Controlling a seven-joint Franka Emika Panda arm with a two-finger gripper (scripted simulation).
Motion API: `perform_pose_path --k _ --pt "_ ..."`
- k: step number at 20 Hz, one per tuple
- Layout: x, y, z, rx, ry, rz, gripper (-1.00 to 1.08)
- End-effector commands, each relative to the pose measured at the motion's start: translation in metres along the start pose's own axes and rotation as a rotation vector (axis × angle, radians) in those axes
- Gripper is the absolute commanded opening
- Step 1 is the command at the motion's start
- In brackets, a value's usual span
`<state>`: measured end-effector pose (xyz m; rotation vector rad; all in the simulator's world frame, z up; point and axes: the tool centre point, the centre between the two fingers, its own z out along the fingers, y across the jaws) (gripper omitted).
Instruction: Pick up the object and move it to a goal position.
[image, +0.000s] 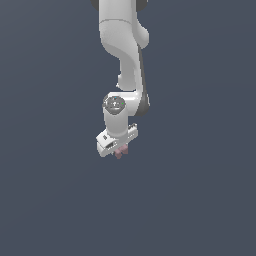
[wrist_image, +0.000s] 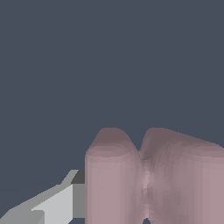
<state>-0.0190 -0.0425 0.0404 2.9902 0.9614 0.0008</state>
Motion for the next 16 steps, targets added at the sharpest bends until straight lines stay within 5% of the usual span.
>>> perform_pose_path --k 1,16 --pt "0.000 -0.001 0.001 0.001 0.000 -0.001 -1.00" --pt "0.003 0.010 -0.022 0.000 0.000 0.000 -1.00"
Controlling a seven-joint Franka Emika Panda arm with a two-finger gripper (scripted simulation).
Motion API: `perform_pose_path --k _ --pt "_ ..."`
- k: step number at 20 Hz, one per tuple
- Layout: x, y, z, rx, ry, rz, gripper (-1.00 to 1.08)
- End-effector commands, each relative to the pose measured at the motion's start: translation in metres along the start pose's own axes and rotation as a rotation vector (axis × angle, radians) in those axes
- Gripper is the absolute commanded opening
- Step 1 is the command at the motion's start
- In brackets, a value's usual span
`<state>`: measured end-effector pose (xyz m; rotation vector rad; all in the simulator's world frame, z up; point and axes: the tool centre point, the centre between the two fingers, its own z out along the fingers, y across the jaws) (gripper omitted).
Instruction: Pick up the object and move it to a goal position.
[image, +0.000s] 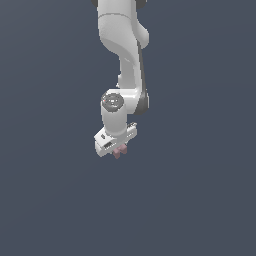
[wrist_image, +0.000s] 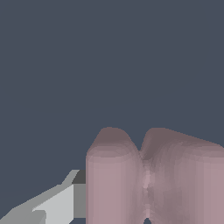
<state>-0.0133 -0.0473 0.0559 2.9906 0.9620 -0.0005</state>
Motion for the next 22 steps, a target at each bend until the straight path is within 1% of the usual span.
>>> perform_pose_path --k 1,6,17,22 --pt "0.002 0.005 -0.012 -0.001 0.001 0.000 -1.00" --pt "0.006 0.021 -0.045 0.000 0.001 0.000 -1.00" --pt "0.020 0.068 -0.144 0.001 0.002 -0.001 -1.00" --pt "0.026 0.085 -0.178 0.001 0.001 -0.001 -1.00"
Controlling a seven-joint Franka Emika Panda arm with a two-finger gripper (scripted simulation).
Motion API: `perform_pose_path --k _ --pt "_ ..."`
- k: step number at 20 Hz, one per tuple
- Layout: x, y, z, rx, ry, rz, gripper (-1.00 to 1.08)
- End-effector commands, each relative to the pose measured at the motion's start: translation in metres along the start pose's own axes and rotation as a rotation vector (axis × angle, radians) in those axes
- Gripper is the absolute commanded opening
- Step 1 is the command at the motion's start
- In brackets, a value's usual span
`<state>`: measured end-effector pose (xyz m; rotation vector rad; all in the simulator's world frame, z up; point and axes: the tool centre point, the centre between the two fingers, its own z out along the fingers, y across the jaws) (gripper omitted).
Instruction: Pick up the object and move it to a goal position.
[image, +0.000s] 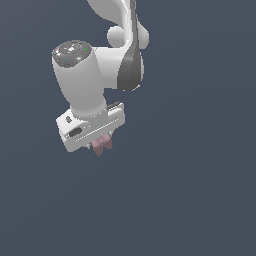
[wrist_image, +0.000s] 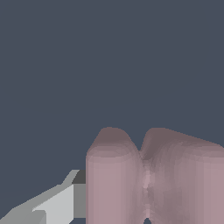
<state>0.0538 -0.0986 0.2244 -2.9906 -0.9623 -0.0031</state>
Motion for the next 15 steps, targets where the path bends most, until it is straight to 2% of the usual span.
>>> perform_pose_path --k 1,8,15 --pt "0.003 0.007 -0.015 0.001 -0.001 -0.001 -1.00" --pt "0.008 0.021 -0.040 0.001 -0.001 0.000 -1.00" --pt "0.009 0.025 -0.046 0.001 -0.002 0.000 -1.00"
